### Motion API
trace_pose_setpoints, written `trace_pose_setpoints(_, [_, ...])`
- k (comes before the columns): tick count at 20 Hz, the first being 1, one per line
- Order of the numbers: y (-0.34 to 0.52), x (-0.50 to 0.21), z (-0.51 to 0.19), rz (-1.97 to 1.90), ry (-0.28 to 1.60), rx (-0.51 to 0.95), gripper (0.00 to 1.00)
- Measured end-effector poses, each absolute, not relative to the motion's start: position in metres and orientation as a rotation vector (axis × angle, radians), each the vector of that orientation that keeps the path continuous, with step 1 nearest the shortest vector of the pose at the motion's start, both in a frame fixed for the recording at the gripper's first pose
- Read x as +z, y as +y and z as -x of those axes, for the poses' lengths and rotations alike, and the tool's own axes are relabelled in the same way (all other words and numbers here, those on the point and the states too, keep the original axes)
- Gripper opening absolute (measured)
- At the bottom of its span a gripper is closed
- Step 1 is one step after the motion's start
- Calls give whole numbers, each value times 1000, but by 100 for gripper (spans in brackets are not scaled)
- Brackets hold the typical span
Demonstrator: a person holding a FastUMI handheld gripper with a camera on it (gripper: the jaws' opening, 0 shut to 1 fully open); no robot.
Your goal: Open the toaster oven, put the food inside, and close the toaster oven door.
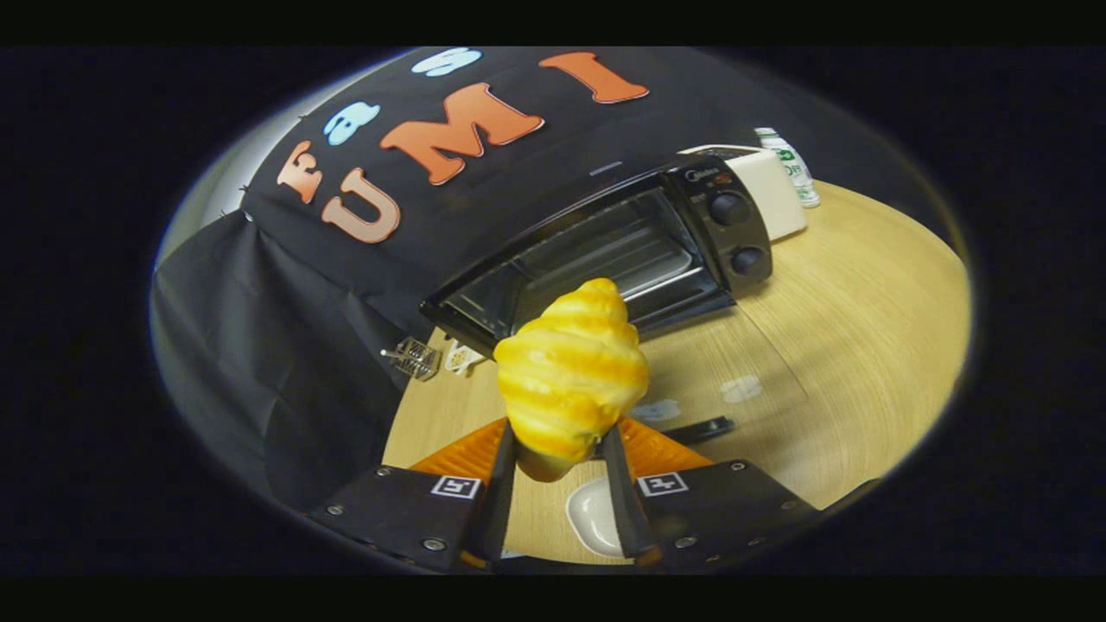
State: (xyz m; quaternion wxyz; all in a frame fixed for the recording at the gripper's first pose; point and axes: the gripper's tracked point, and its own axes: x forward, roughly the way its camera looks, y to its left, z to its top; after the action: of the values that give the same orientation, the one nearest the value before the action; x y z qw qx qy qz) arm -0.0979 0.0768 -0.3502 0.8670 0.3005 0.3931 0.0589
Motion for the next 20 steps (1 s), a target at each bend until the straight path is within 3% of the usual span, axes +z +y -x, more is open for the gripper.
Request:
trace_pose_setpoints(9, [80,-379,21,-685,886,107,51])
trace_pose_setpoints(20, [86,-372,-46,-831,766,70,52])
